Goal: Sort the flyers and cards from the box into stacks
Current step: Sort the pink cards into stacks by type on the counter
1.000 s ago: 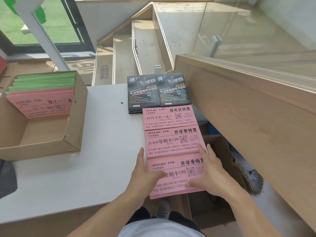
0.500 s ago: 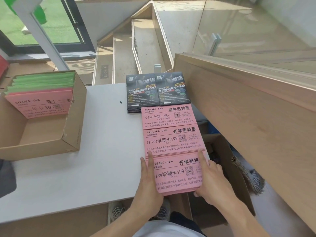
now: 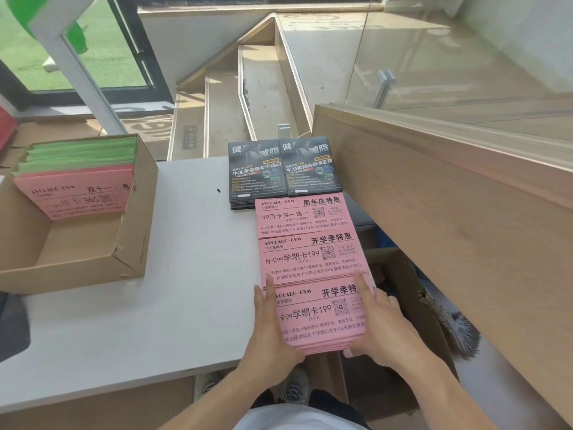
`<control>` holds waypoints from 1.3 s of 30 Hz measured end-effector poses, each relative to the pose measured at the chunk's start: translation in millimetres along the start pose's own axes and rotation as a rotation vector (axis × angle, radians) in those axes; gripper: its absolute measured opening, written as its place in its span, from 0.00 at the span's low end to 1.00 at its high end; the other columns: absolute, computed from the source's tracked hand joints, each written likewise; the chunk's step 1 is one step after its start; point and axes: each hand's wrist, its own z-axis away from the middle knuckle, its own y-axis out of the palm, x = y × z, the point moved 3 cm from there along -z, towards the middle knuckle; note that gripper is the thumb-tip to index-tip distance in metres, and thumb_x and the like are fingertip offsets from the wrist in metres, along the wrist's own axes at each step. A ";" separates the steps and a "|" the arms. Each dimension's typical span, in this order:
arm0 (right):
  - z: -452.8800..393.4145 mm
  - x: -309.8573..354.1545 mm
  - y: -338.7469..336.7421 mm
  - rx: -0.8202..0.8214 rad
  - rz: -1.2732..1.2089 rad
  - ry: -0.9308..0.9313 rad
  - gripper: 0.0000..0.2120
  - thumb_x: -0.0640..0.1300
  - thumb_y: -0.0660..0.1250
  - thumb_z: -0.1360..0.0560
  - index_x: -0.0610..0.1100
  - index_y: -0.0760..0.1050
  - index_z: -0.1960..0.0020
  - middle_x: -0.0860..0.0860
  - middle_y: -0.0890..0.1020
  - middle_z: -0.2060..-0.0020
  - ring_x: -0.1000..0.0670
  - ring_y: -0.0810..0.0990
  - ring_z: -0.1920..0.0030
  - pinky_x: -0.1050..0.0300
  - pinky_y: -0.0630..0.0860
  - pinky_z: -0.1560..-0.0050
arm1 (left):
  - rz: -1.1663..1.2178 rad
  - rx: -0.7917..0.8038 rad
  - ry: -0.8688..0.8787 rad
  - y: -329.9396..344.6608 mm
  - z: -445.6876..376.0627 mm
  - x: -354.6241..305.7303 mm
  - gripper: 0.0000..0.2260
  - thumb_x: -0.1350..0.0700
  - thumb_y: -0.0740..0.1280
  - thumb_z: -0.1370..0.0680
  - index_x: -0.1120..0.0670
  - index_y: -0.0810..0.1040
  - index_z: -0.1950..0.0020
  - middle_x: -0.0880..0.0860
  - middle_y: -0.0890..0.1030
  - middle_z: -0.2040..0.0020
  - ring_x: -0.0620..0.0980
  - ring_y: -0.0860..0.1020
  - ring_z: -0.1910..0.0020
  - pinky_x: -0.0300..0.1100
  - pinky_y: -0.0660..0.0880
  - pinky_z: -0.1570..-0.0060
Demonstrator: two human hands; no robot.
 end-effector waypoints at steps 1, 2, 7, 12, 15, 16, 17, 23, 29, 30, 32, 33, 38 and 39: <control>-0.4 -1.1 1.0 0.015 -0.011 0.000 0.67 0.58 0.79 0.35 0.55 0.26 0.22 0.51 0.60 0.25 0.48 0.63 0.29 0.48 0.75 0.36 | 0.025 0.002 -0.016 -0.8 1.0 -0.5 0.61 0.55 0.78 0.29 0.35 0.26 0.25 0.41 0.31 0.21 0.42 0.32 0.22 0.51 0.48 0.20; -1.1 -2.3 1.5 0.029 -0.043 0.008 0.67 0.61 0.79 0.36 0.56 0.27 0.22 0.52 0.60 0.25 0.47 0.62 0.27 0.45 0.74 0.34 | 0.058 0.003 -0.042 -2.2 1.8 -2.3 0.61 0.54 0.78 0.31 0.32 0.27 0.26 0.40 0.34 0.20 0.44 0.36 0.20 0.52 0.53 0.20; -23.6 -5.9 -10.2 -0.144 -0.321 0.079 0.60 0.72 0.73 0.35 0.60 0.34 0.20 0.53 0.54 0.19 0.44 0.55 0.20 0.36 0.60 0.26 | 0.333 -0.099 -0.221 -18.0 -4.3 -9.5 0.50 0.62 0.71 0.24 0.33 0.37 0.21 0.42 0.69 0.25 0.44 0.77 0.37 0.41 0.80 0.45; -43.2 9.3 -14.6 -0.147 -0.570 0.051 0.43 0.64 0.69 0.26 0.63 0.46 0.20 0.56 0.61 0.22 0.48 0.63 0.23 0.35 0.65 0.26 | 0.435 -0.129 -0.235 -32.6 -24.9 -26.4 0.31 0.63 0.66 0.20 0.44 0.59 0.22 0.40 0.81 0.41 0.44 0.85 0.55 0.37 0.79 0.67; -40.4 14.0 -11.5 -0.173 -0.563 0.084 0.35 0.60 0.70 0.25 0.66 0.54 0.25 0.56 0.66 0.27 0.49 0.68 0.27 0.35 0.69 0.29 | 0.431 -0.113 -0.218 -32.8 -25.0 -33.5 0.21 0.65 0.65 0.22 0.43 0.69 0.36 0.44 0.84 0.44 0.41 0.85 0.57 0.33 0.78 0.69; -39.5 14.7 -10.5 -0.177 -0.557 0.091 0.36 0.60 0.70 0.25 0.65 0.54 0.25 0.56 0.65 0.27 0.49 0.68 0.27 0.35 0.69 0.29 | 0.440 -0.116 -0.215 -32.9 -25.3 -34.7 0.21 0.66 0.64 0.22 0.43 0.70 0.37 0.44 0.84 0.44 0.40 0.85 0.58 0.32 0.77 0.69; -37.6 16.6 -11.5 -0.179 -0.548 0.099 0.36 0.60 0.70 0.25 0.65 0.54 0.24 0.56 0.65 0.27 0.48 0.67 0.27 0.35 0.69 0.29 | 0.450 -0.118 -0.209 -33.4 -25.5 -35.0 0.21 0.66 0.64 0.23 0.43 0.70 0.37 0.44 0.84 0.44 0.39 0.84 0.58 0.32 0.77 0.70; -35.0 20.8 -17.6 -0.233 -0.483 0.143 0.39 0.59 0.70 0.24 0.59 0.50 0.21 0.52 0.60 0.23 0.44 0.61 0.23 0.36 0.64 0.26 | 0.504 -0.100 -0.204 -42.2 -25.6 -36.4 0.35 0.63 0.65 0.20 0.40 0.55 0.21 0.35 0.79 0.42 0.41 0.83 0.55 0.36 0.77 0.63; -41.0 85.5 -34.3 -0.388 -0.482 -0.012 0.34 0.58 0.67 0.22 0.58 0.55 0.20 0.59 0.61 0.23 0.54 0.59 0.22 0.43 0.64 0.24 | 0.494 -0.282 -0.073 -91.2 -12.6 -30.1 0.38 0.63 0.66 0.20 0.37 0.51 0.19 0.37 0.58 0.22 0.43 0.62 0.23 0.45 0.61 0.28; -45.3 104.5 -35.5 -0.384 -0.482 -0.058 0.33 0.57 0.67 0.21 0.58 0.57 0.20 0.59 0.61 0.23 0.55 0.58 0.23 0.46 0.62 0.23 | 0.478 -0.335 -0.032 -103.5 -10.9 -25.2 0.38 0.65 0.66 0.21 0.37 0.54 0.19 0.37 0.59 0.21 0.42 0.60 0.22 0.44 0.60 0.27; -57.1 147.4 -35.2 -0.361 -0.471 -0.169 0.30 0.54 0.66 0.20 0.56 0.60 0.21 0.59 0.64 0.25 0.56 0.60 0.23 0.52 0.60 0.23 | 0.449 -0.453 0.056 -132.9 -5.9 -17.1 0.37 0.69 0.65 0.22 0.38 0.60 0.21 0.35 0.63 0.23 0.37 0.61 0.23 0.39 0.60 0.27; -63.6 171.7 -33.8 -0.356 -0.456 -0.229 0.28 0.53 0.66 0.20 0.55 0.62 0.22 0.58 0.66 0.26 0.55 0.62 0.24 0.54 0.60 0.24 | 0.438 -0.514 0.098 -150.8 -2.8 -13.1 0.37 0.71 0.64 0.23 0.39 0.63 0.22 0.34 0.65 0.24 0.35 0.62 0.24 0.37 0.60 0.27; -89.0 301.6 -23.2 -0.318 -0.383 -0.489 0.25 0.50 0.66 0.19 0.54 0.66 0.24 0.58 0.71 0.30 0.56 0.65 0.28 0.68 0.57 0.32 | 0.264 -0.784 0.234 -261.2 10.6 17.1 0.29 0.72 0.66 0.24 0.42 0.74 0.33 0.37 0.64 0.23 0.33 0.62 0.25 0.29 0.64 0.31; -94.3 326.2 -21.4 -0.312 -0.358 -0.530 0.25 0.49 0.66 0.19 0.54 0.66 0.24 0.58 0.71 0.30 0.56 0.65 0.28 0.68 0.58 0.32 | 0.208 -0.831 0.232 -284.5 11.3 26.3 0.28 0.71 0.67 0.24 0.43 0.75 0.32 0.37 0.63 0.23 0.33 0.61 0.25 0.29 0.62 0.32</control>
